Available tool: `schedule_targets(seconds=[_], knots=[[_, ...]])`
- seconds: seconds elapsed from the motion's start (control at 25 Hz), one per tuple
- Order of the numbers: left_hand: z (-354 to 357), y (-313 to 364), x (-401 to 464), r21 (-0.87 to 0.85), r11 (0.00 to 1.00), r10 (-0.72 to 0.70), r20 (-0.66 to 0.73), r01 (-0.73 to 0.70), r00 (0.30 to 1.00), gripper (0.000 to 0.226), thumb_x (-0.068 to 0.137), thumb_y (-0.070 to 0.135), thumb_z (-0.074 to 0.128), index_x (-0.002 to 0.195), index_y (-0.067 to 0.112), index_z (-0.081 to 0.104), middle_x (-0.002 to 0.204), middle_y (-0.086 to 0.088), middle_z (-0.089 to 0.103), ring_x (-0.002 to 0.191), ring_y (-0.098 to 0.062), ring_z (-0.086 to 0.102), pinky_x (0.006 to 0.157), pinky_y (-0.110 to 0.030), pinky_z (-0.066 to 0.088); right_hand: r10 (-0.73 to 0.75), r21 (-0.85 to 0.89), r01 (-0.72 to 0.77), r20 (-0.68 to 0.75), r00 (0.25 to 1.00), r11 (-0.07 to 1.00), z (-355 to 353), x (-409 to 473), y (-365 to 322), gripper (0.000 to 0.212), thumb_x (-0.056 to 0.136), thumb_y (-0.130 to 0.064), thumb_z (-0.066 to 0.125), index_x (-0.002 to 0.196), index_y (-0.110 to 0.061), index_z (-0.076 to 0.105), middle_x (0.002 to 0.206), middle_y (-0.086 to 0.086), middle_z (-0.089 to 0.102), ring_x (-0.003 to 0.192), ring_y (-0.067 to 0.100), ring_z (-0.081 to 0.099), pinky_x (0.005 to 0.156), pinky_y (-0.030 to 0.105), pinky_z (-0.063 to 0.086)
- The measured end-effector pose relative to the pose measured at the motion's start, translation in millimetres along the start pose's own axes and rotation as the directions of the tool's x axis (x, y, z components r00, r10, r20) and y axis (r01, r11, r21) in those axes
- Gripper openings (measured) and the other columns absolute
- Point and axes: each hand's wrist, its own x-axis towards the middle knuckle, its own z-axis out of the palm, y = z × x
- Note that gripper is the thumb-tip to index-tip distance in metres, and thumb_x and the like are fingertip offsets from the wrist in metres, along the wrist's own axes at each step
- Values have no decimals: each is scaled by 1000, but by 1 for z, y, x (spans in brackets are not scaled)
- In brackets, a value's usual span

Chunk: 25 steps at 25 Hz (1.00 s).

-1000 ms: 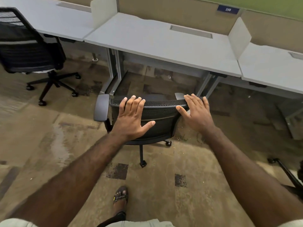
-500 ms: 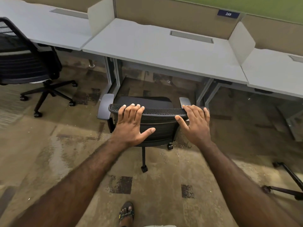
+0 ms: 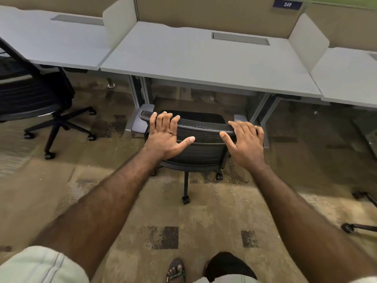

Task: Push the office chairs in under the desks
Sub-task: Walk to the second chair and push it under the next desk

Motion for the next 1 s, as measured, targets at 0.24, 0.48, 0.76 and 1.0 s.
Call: schedule_targets(seconds=[0.24,0.48,0.76,1.0], knots=[[0,-32,57,-10,1000,19,73,-18,997,102,88,91,21,154,15,31,150,-11,27,153,-28,17,131,-55,-8,32,123,-30,-12,999,992,12,56,2,73,97,-87,43,141,-34,68,133,-7,66,131,20,45,114,46,26],[12,-62,125,-46,997,61,99,-56,993,102,87,92,20,155,17,30,152,-8,25,156,-28,13,130,-55,-10,30,73,-24,-85,996,997,35,102,-2,68,104,-81,37,142,-33,66,129,-7,63,128,21,47,116,46,26],[39,-76,201,-76,993,94,30,-91,995,102,87,95,20,154,20,31,155,-7,27,158,-29,16,130,-57,-6,48,-6,-49,-89,995,999,54,165,10,73,109,-77,30,157,-28,55,163,-7,52,160,18,29,134,48,7],[53,-81,262,-70,991,113,-39,-115,993,97,90,92,31,154,20,34,153,-8,34,155,-29,25,132,-58,2,82,-26,-85,-119,990,996,74,223,26,73,110,-76,27,160,-29,51,168,-7,47,163,17,24,134,48,2]])
